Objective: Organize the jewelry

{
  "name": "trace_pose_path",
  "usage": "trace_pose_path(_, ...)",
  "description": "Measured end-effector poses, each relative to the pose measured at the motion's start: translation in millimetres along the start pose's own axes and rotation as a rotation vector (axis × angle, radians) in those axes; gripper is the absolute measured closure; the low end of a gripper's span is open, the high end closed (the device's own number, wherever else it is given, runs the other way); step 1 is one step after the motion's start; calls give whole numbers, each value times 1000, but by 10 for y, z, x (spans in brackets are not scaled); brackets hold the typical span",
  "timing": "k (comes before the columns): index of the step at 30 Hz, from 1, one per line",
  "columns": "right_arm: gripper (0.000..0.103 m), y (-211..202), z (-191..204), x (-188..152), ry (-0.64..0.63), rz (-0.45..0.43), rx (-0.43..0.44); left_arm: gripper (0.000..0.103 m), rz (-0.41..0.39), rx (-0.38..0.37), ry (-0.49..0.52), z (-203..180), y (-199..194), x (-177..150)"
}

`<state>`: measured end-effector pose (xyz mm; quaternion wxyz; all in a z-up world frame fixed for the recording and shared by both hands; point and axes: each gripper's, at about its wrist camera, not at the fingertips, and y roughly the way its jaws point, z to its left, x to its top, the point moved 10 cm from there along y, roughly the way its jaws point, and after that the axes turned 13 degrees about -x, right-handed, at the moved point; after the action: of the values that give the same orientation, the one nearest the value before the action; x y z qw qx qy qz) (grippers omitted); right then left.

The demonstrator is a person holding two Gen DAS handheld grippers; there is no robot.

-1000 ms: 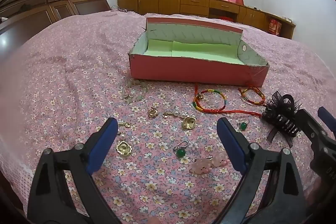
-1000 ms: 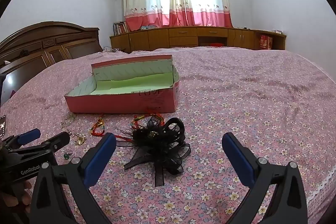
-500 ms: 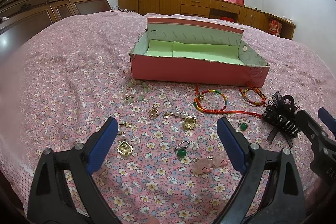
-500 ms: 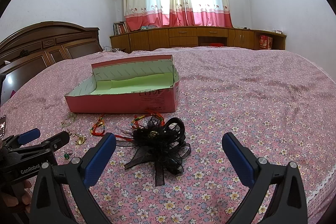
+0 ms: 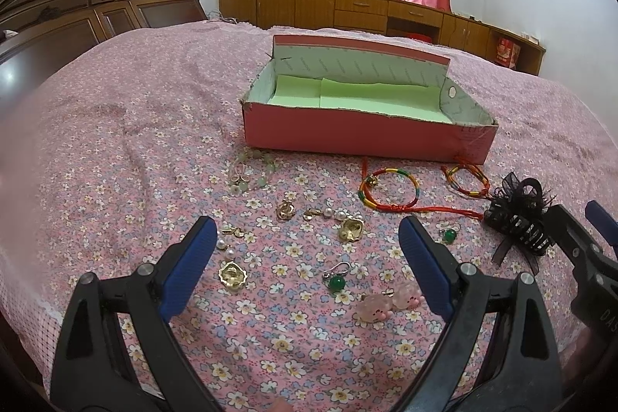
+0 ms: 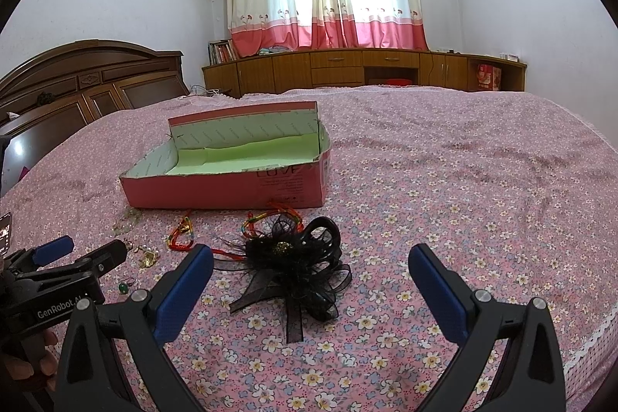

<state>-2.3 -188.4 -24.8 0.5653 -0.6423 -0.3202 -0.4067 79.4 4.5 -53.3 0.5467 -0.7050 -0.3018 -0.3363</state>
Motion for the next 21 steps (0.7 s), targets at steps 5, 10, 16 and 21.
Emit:
trace_pose_path(5, 0, -1, 3, 0, 0, 0, 1, 14, -1, 1, 1, 18, -9, 10)
trace_pose_path(10, 0, 1, 7, -1, -1, 0, 1, 14, -2, 0, 1, 16, -7, 9)
trace_pose_path(16, 0, -3, 9, -1, -1, 0, 1, 14, -3, 1, 1, 15, -9, 8)
trace_pose_path(21, 0, -3, 9, 2, 0, -1, 1, 14, -6, 3, 1, 16, -11, 24)
